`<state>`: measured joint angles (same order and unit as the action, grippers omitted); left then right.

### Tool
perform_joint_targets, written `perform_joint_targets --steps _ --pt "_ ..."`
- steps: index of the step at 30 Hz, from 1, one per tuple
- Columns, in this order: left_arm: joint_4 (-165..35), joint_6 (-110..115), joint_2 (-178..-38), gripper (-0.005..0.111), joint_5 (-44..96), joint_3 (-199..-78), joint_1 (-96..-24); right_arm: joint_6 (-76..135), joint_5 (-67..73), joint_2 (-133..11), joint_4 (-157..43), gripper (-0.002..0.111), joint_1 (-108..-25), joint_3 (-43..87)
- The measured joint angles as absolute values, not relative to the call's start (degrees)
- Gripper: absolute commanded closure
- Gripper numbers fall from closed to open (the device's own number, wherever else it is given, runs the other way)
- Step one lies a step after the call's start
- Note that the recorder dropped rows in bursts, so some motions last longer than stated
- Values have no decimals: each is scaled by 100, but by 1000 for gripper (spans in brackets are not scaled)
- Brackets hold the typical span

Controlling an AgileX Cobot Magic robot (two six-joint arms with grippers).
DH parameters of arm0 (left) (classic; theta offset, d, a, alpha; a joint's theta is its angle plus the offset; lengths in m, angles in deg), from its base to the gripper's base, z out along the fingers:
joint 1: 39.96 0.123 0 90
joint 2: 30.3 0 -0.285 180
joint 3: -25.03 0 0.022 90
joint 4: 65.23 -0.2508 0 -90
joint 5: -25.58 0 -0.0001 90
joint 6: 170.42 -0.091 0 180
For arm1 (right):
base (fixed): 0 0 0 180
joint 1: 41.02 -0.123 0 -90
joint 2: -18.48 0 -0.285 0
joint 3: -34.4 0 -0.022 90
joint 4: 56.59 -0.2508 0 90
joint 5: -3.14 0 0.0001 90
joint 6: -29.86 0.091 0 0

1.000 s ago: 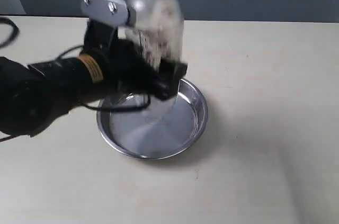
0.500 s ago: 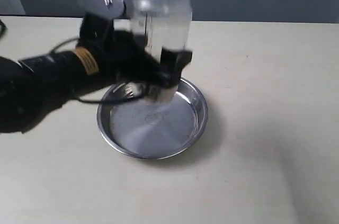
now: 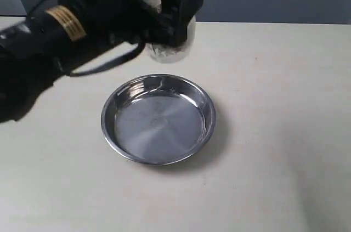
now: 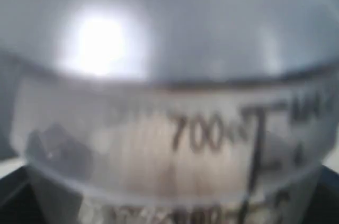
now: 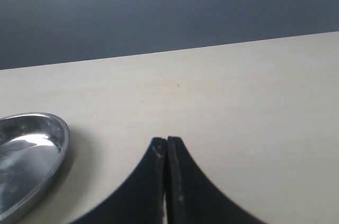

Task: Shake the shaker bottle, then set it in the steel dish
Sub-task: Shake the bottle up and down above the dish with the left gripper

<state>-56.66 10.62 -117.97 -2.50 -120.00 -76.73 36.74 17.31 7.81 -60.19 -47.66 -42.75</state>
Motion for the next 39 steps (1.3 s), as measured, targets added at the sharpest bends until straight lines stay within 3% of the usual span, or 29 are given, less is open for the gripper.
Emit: perform_joint_targets --steps 4,9,15,21,27,35,39 --pt "-5453 1177 -12429 106 45 -11491 -7660 3674 1718 781 -6019 109 -4766 -4275" --pt "-5422 863 -11933 106 115 -11882 -7681 3674 1718 781 -6019 109 -4766 -4275" --pt "-5451 800 -12344 106 331 -11575 -7681 3674 1731 781 -6019 109 -4766 -4275" --pt "-5376 293 -11473 106 284 -12573 -7685 3674 1742 781 -6019 109 -4766 -4275" --pt "-4674 620 -12198 106 597 -11825 -7687 3674 1742 781 -6019 109 -4766 -4275" --pt "-5814 409 -11713 106 773 -12250 -7714 3674 1742 781 -6019 109 -4766 -4275" --pt "-4998 100 -12348 106 923 -11583 -7237 3674 1742 781 -6019 109 -4766 -4275"
